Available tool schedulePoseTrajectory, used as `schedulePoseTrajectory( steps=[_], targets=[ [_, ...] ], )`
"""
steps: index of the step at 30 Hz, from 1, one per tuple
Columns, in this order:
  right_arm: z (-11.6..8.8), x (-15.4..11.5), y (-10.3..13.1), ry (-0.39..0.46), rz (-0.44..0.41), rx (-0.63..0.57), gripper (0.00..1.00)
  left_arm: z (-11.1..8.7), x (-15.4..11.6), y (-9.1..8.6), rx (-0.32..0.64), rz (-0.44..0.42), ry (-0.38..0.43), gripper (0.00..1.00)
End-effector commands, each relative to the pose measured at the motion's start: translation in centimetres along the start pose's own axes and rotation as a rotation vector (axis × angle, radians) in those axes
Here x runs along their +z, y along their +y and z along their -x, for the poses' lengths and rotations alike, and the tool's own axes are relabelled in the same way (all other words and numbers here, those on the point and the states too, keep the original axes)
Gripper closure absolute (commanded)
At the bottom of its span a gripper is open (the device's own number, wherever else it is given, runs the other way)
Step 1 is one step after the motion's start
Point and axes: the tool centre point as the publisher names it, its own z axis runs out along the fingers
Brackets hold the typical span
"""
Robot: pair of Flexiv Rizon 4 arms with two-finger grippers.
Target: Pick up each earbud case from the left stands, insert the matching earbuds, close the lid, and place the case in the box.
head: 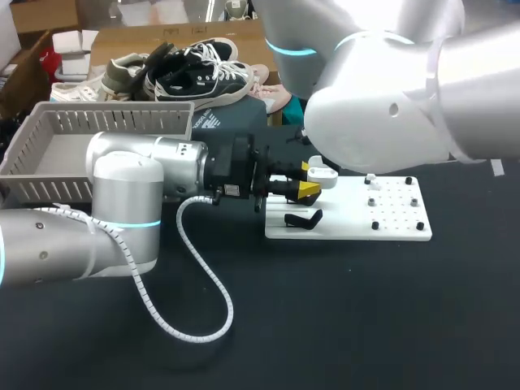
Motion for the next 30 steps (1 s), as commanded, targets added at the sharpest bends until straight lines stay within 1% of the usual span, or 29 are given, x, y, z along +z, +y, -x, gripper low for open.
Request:
schedulePoseTrajectory(
  steps=[1,2,6,11,15,28,30],
  targets=[
    [0.5,0.0,0.3,0.062,-0.007,0.072,1.00,0.0,0.0,-0.1,0.001,0.002,-0.002,1.00],
    [0.7,0.0,0.4,0.096,-0.017,0.103,1.00,0.0,0.0,-0.1,0.001,0.002,-0.002,1.00],
    [1.1,-0.1,0.6,0.158,-0.017,0.177,1.00,0.0,0.0,-0.1,0.001,0.002,-0.002,1.00],
    [1.5,-0.5,1.1,0.167,-0.012,0.206,1.00,0.0,0.0,-0.1,0.001,0.002,-0.002,1.00],
    [1.3,-0.5,1.1,0.199,0.032,0.225,1.00,0.0,0.0,-0.1,0.001,0.002,-0.002,1.00],
    [1.3,-0.5,1.4,0.196,0.032,0.221,1.00,0.0,0.0,-0.1,0.001,0.002,-0.002,1.00],
    [1.4,-0.3,1.9,0.167,-0.014,0.242,1.00,0.0,0.0,-0.1,0.001,0.002,-0.002,1.00]
  ],
)
